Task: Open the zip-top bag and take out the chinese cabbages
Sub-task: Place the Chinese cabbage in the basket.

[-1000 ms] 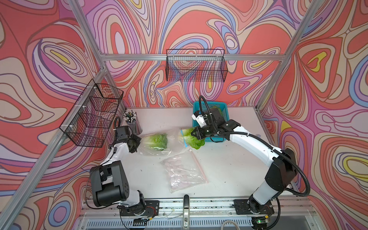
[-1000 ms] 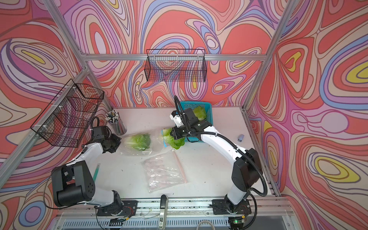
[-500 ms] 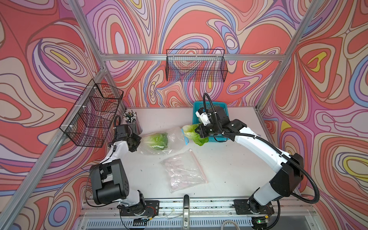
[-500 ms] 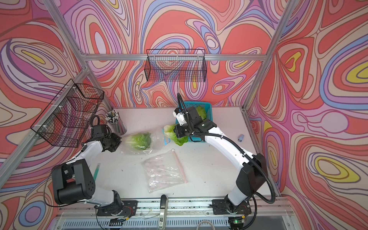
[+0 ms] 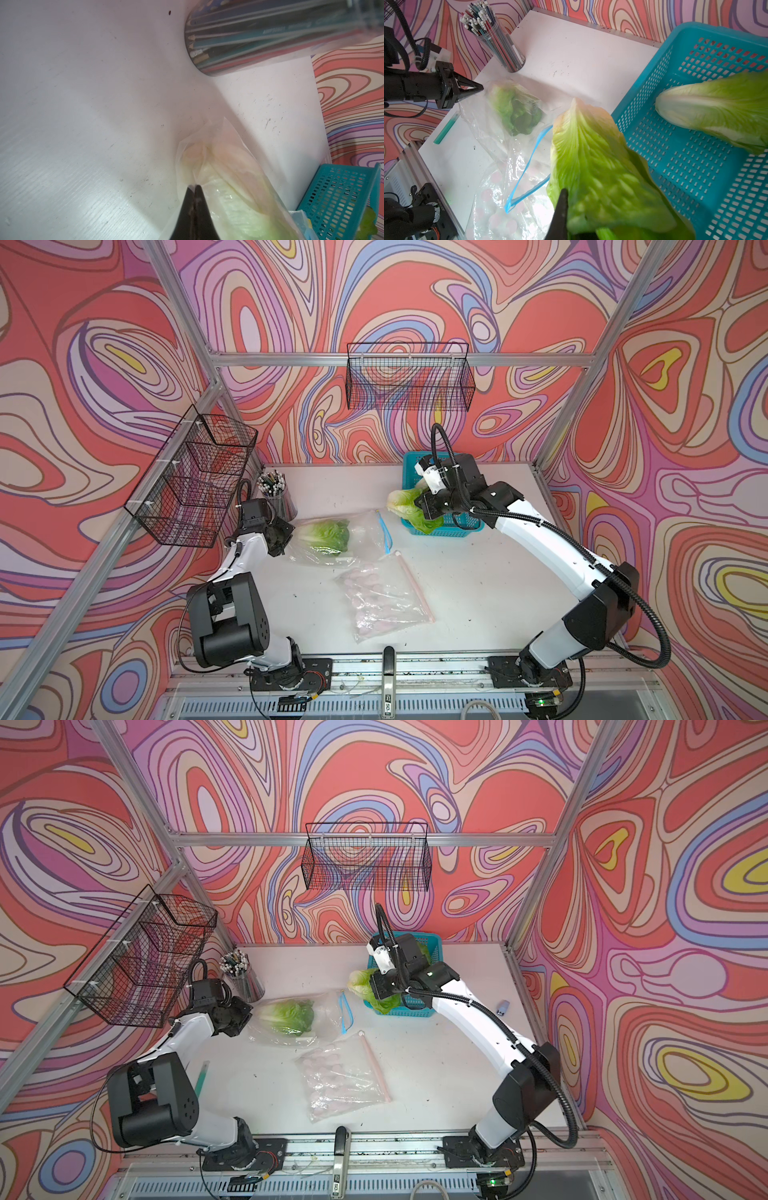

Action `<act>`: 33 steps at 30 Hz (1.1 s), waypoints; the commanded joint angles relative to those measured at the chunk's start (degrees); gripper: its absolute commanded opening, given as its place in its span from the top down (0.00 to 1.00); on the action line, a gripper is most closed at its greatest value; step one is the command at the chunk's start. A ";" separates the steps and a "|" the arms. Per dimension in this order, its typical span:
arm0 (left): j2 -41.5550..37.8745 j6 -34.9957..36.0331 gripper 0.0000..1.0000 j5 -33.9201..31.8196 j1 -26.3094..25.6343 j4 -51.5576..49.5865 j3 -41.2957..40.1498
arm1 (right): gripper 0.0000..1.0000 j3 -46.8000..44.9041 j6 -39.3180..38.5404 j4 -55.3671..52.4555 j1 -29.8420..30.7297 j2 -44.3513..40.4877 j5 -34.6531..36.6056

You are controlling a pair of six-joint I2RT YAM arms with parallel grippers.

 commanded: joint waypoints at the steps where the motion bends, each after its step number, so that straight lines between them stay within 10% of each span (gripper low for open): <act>1: -0.07 0.56 1.00 0.46 0.86 -0.76 1.83 | 1.00 2.34 -2.47 2.18 -2.60 -1.24 -3.40; 21: 1.05 3.00 1.00 3.38 0.87 -0.89 3.59 | 1.00 6.77 -7.89 -1.99 -19.21 11.56 -21.54; 33: 0.21 3.28 1.00 3.89 0.87 0.17 3.50 | 1.00 17.98 -13.75 -13.98 -20.75 26.08 -19.29</act>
